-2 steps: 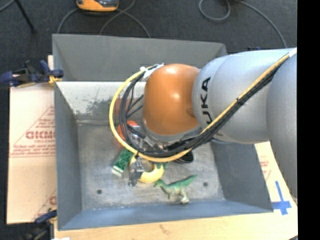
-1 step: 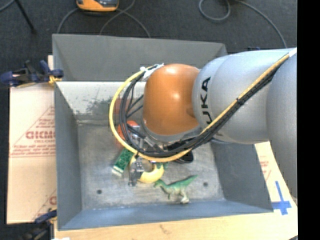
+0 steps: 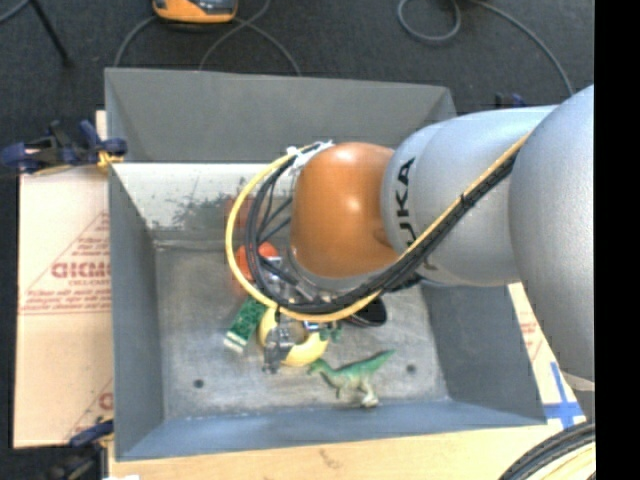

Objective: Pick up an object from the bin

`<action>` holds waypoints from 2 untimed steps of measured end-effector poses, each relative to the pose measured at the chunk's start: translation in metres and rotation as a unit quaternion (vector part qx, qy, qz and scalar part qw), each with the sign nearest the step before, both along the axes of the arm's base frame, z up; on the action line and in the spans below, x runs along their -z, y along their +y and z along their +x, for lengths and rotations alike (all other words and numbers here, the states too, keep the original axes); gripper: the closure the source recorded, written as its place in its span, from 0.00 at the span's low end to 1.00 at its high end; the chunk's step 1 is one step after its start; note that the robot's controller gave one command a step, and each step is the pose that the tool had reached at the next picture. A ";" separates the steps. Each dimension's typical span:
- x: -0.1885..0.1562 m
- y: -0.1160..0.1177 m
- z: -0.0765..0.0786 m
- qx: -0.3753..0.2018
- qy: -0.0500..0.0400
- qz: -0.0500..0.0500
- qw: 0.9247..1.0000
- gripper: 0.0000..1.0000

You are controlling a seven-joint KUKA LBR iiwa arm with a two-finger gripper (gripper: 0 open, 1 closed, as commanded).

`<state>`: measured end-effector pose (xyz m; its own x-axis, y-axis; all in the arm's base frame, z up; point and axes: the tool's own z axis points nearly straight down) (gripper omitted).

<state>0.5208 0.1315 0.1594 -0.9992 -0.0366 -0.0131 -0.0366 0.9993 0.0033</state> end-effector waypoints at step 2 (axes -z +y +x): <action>0.074 -0.024 0.055 -0.055 -0.003 -0.005 0.998 1.00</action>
Offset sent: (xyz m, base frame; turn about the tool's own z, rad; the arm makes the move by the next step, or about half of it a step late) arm 0.0449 -0.0187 -0.0894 -0.1151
